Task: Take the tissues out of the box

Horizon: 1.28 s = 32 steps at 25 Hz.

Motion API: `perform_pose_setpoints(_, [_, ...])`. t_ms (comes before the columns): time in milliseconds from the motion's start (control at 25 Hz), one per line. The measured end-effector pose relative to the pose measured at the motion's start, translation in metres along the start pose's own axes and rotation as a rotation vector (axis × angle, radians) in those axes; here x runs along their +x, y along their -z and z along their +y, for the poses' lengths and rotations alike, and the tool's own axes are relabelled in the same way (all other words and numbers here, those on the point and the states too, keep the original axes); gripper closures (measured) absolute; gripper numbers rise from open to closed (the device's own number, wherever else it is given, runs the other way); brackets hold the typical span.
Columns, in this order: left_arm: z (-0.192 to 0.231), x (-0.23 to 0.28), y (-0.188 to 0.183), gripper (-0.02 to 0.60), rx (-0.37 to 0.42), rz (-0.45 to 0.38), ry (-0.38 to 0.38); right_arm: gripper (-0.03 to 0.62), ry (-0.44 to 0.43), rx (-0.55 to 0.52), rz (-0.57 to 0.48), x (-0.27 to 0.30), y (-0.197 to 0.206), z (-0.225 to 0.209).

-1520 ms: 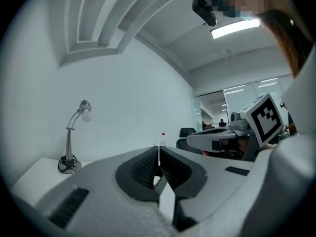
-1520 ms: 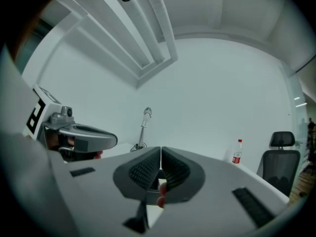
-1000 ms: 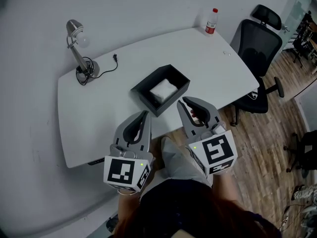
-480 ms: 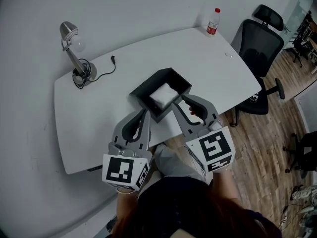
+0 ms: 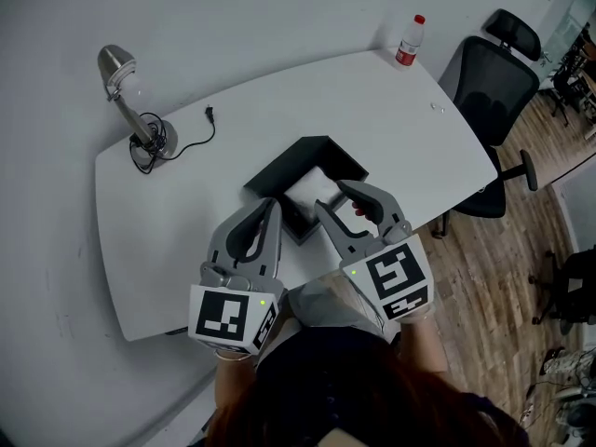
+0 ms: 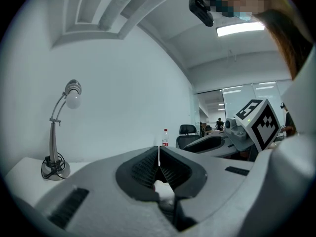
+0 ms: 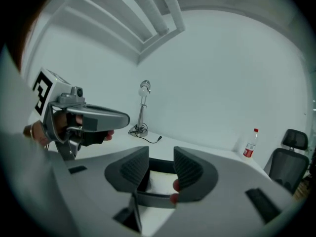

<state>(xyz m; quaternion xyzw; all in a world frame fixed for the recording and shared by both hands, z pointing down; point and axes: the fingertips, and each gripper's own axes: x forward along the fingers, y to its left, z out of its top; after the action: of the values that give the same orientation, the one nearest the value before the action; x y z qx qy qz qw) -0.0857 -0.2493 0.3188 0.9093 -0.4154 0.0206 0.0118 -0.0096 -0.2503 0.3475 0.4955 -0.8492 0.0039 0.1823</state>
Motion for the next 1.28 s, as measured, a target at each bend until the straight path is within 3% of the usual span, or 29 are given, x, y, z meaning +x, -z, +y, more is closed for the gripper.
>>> perform_pose_setpoints(760, [0.037, 0.038, 0.004, 0.555, -0.032, 0.014, 0.015, 0.319, -0.118, -0.025, 0.285, 0.06, 0.055, 0.0])
perform_pose_setpoints(1280, [0.06, 0.062, 0.007, 0.555, -0.054, 0.023, 0.02, 0.293, -0.201, -0.054, 0.538, 0.088, 0.093, 0.002])
